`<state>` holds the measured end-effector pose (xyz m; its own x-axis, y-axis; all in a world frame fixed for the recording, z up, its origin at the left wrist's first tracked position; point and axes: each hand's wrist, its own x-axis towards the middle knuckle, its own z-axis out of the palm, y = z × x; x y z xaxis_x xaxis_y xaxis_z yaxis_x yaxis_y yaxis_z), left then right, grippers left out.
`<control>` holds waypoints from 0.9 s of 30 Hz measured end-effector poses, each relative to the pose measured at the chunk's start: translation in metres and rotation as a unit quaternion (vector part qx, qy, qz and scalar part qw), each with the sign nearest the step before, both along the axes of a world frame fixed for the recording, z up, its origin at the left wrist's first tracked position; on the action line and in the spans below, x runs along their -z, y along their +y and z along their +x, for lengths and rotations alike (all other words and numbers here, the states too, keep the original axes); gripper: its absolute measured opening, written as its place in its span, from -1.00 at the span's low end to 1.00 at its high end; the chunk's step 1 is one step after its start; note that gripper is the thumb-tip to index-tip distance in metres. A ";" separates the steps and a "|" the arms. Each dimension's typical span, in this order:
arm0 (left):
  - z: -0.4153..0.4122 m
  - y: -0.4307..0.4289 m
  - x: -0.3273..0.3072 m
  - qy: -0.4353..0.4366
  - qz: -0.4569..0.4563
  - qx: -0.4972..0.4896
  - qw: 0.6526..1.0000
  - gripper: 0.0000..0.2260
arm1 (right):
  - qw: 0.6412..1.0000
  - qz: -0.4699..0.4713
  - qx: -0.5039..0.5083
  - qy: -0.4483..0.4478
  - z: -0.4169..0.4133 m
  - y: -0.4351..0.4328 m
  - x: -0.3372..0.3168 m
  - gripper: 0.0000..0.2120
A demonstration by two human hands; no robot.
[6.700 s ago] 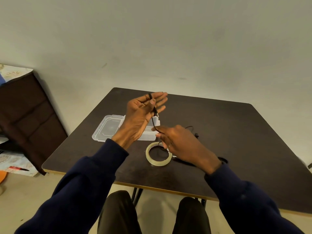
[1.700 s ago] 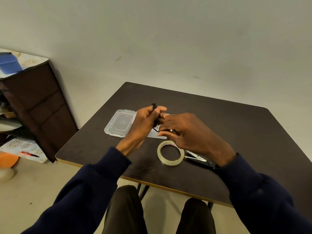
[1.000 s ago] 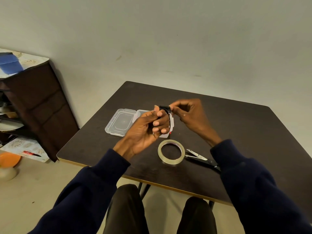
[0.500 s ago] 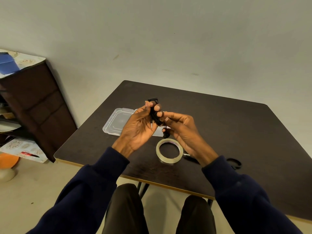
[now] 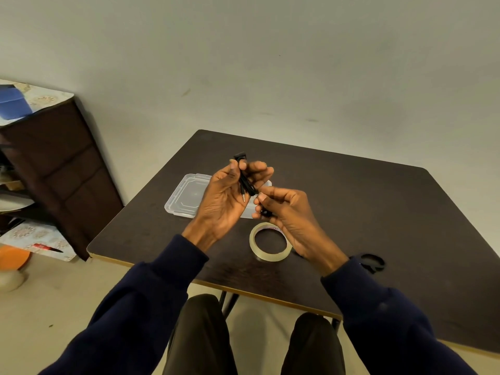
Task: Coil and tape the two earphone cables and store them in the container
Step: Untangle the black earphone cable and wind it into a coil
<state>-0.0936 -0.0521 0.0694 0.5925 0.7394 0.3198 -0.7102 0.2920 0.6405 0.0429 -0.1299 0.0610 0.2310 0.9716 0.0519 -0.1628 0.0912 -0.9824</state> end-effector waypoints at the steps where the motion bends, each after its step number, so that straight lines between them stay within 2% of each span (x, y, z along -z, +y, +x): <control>1: 0.000 0.000 0.002 -0.002 -0.002 0.001 1.000 -0.72 | 1.000 0.001 0.003 0.000 -0.002 0.000 0.000 -0.84; 6: -0.001 0.001 0.004 -0.012 -0.012 0.000 1.000 -0.72 | 0.994 -0.026 -0.009 0.109 -0.007 0.002 -0.005 -0.73; 12: -0.007 -0.002 -0.002 -0.021 -0.061 0.042 0.997 -0.81 | 0.970 -0.081 -0.037 0.228 -0.007 0.006 -0.010 -0.86; 15: -0.008 -0.002 -0.006 -0.002 -0.048 0.067 0.997 -0.77 | 0.962 -0.078 -0.048 0.257 -0.008 0.006 -0.009 -0.85; 18: -0.009 0.000 -0.010 0.020 -0.032 0.079 0.996 -0.72 | 0.967 -0.066 -0.046 0.243 -0.009 0.005 -0.009 -0.85; 27: -0.010 -0.003 -0.012 0.151 0.037 0.032 0.987 -0.71 | 0.997 -0.026 0.038 0.057 -0.005 0.001 0.003 -0.86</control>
